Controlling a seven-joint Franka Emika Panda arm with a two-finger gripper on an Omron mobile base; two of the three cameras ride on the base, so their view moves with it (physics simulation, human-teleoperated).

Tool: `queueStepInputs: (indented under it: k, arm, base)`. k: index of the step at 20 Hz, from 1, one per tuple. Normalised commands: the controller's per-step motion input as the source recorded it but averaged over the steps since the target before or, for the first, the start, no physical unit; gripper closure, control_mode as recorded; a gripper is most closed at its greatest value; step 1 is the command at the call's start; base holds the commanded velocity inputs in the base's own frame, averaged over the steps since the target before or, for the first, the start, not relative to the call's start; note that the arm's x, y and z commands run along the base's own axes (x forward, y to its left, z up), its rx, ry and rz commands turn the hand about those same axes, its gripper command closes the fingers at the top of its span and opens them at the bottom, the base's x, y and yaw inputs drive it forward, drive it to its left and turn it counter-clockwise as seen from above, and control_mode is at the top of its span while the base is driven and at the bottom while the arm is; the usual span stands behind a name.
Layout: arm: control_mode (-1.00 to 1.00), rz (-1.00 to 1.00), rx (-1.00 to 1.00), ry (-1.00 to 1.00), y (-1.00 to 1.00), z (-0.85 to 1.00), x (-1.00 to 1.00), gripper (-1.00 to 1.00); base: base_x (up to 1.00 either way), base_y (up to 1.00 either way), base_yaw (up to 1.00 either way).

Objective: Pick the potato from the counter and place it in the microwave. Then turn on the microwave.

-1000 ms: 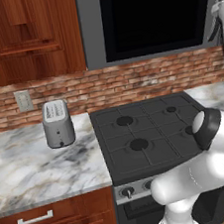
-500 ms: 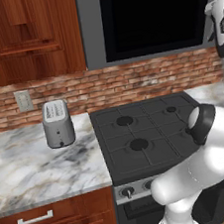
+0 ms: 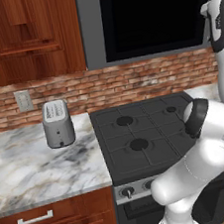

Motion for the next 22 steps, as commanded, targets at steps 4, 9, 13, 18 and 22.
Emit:
queueStepInputs:
  k: [4, 9, 13, 18, 22]
  arm:
    - [-1.00, 0.02, 0.00, 0.00, 0.00, 0.00, 0.33, 1.00]
    - [-1.00, 0.02, 0.00, 0.00, 0.10, 0.00, 0.12, 1.00]
    - [-1.00, 0.02, 0.00, 0.00, 0.46, 0.01, -0.05, 1.00]
    - [-1.00, 0.04, 0.00, 0.00, 0.70, 0.10, -0.35, 1.00]
    - [-1.00, 0.01, 0.00, 0.00, 0.71, 0.27, -0.92, 1.00]
  base:
    - [0.00, 0.00, 0.00]
    - [0.00, 0.00, 0.00]
    - [0.00, 0.00, 0.00]
    - [0.00, 0.00, 0.00]
    - [0.00, 0.00, 0.00]
